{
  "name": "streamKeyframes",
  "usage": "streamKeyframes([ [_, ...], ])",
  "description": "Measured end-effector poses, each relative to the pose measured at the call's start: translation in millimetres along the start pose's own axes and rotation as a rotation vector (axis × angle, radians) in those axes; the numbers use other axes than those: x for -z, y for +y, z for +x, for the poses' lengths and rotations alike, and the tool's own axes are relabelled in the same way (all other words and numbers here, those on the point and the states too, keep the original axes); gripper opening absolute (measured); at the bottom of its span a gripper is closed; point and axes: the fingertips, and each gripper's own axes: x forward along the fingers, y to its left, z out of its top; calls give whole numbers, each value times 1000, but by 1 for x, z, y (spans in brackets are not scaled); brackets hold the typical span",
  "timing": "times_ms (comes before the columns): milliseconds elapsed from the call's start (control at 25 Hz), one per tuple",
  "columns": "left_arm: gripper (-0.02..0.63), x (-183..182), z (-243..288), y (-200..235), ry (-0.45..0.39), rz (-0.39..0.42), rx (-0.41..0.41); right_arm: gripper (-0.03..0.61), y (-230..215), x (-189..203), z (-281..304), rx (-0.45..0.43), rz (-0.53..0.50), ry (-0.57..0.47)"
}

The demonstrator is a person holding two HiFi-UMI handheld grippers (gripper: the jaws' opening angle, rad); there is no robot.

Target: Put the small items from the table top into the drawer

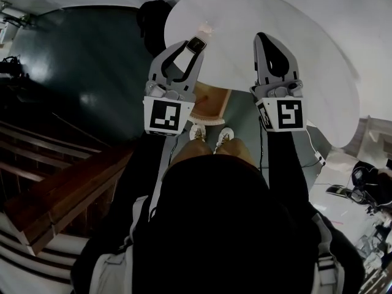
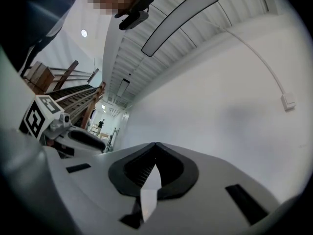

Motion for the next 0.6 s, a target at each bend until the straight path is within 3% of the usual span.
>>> streamKeyframes([
  [80,133,-30,-6,12,-74,6,-35,26,0,-7,4,-3,-7,-18],
  [240,143,-50,-11,23,-91,36,-52,26,-2,-14,9,4,-12,-36],
  [400,146,-48,-13,28,-86,30,-56,26,-1,-14,11,7,-14,-33],
  [520,149,-30,-5,26,-37,23,-29,26,0,-11,12,14,-15,-23],
  [600,185,-11,4,26,10,-12,0,26,-1,-7,12,18,-15,-14],
])
